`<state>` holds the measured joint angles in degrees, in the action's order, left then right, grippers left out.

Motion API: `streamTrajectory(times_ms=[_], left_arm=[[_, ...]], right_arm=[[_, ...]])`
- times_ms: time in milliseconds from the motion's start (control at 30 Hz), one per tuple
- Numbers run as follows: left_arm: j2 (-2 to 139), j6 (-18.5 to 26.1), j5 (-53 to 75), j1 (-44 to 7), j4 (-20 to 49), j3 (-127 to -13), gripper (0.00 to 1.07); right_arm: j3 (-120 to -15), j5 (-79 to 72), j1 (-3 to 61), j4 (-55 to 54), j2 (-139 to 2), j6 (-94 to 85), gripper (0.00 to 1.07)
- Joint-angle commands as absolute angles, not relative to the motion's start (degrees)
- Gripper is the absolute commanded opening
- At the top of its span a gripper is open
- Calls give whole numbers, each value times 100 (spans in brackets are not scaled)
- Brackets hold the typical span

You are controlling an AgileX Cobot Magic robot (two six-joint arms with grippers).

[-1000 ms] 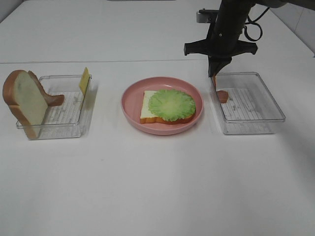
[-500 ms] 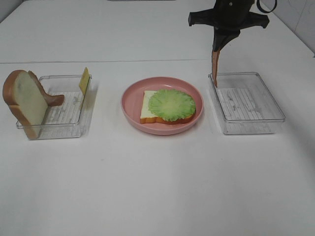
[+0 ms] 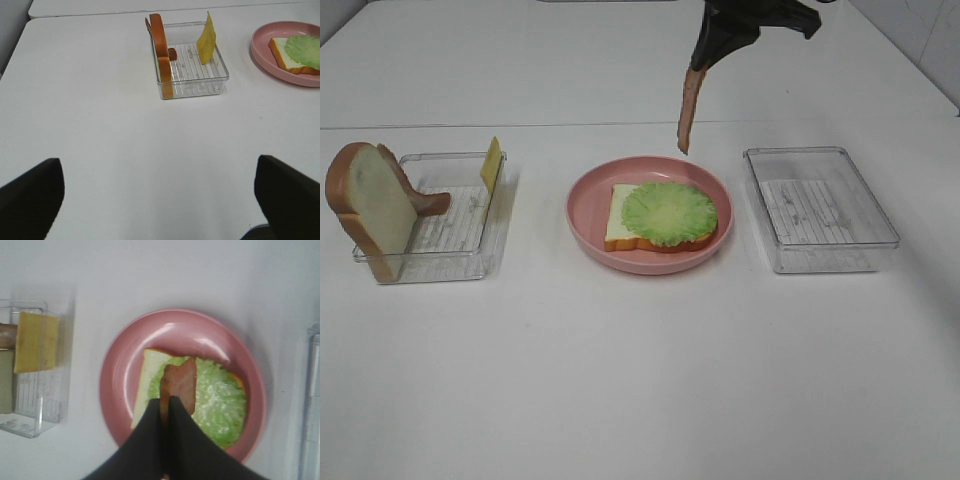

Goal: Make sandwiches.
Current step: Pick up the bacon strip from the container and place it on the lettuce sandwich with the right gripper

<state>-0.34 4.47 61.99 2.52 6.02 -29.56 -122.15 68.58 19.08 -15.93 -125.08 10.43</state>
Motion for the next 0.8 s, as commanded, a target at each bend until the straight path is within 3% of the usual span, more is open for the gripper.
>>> streamTrajectory(times_ms=[33, 500, 800], left_arm=[[-103, 441, 6171, 258, 607, -2956, 98], [-103, 441, 6171, 258, 607, -2956, 98], [-103, 441, 6171, 258, 607, -2956, 98]], right_arm=[[-12244, 6520, 2212, -1851, -12668, 928, 0], [-12244, 6176, 2699, -2298, -13390, 842, 0], [-12244, 6360, 2699, -1558, -13453, 900, 0]])
